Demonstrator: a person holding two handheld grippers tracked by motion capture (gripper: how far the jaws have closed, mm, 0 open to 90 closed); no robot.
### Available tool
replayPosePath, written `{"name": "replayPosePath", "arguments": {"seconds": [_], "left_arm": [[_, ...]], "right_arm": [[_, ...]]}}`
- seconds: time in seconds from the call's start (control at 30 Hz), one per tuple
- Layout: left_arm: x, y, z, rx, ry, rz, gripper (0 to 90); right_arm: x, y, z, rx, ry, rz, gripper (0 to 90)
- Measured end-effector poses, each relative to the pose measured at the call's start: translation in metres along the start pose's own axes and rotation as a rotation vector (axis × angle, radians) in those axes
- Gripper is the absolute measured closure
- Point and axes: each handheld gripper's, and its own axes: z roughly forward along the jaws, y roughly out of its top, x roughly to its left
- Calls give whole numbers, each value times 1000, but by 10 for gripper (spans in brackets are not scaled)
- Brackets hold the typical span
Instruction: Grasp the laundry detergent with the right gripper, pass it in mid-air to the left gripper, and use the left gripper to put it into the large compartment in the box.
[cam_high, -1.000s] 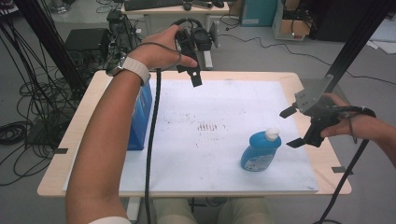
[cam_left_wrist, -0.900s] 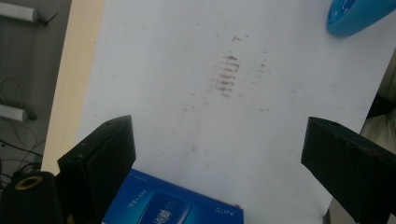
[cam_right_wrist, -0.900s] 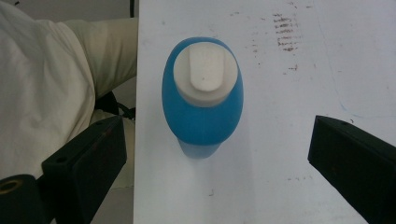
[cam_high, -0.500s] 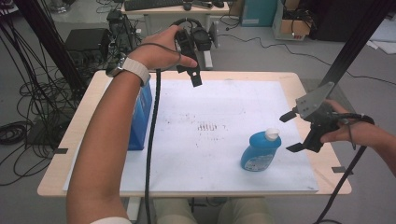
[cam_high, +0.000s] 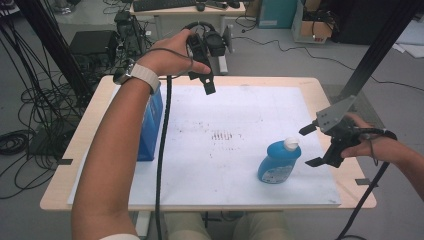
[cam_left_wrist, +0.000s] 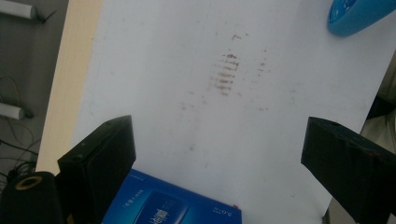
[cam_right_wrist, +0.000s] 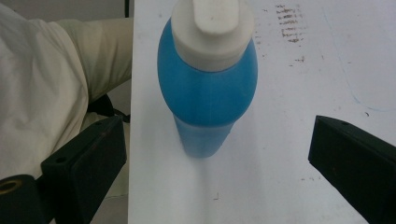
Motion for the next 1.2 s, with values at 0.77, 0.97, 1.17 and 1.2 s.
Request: {"name": "replayPosePath", "arguments": {"seconds": [0.77,0.97,1.17,1.2], "left_arm": [[0,1,0,-1,2,1,104],[0,0,1,-15,5,-4,104],[0,-1,1,-24,6,-11,104],[0,-1,1,-24,6,-11,104]], "right_arm": [[1,-13,17,-73,15,21,44],[1,-13,17,-81,11,23,45],[1,-16,19,-92,17,26,43],[5,-17,18,-62,17,75,41]]}}
